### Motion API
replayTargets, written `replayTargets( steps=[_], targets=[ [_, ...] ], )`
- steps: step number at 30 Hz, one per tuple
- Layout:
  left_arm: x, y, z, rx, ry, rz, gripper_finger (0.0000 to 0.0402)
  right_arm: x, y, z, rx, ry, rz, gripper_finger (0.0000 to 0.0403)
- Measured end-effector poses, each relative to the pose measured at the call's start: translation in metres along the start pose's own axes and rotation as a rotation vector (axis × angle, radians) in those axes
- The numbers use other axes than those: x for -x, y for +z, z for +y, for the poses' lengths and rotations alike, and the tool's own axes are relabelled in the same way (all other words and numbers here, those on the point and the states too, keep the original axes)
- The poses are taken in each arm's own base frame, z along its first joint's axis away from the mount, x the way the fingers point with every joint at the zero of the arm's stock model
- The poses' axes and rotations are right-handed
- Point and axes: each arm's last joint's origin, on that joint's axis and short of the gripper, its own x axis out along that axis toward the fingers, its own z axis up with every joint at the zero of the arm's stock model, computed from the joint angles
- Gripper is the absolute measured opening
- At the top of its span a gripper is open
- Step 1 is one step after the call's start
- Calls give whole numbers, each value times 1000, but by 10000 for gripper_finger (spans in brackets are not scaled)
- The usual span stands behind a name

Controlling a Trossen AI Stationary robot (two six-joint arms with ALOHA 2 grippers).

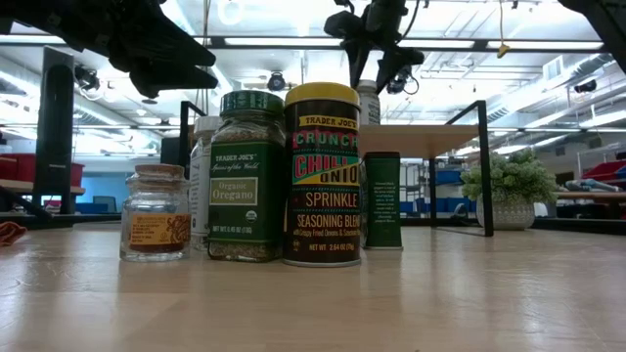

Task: Shelf spices
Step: Put the right white seasoning bottle on the shelf

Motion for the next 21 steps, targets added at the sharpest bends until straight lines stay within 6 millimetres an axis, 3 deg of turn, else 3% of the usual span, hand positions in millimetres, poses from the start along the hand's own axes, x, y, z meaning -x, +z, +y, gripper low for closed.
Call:
replayTargets(
  steps=[13,21],
  targets=[
    [0,0,0,0,0,0,278,35,0,-2,102,-5,-92,233],
    [0,0,0,0,0,0,278,93,-47,-1,225,-10,-176,233]
  ],
)
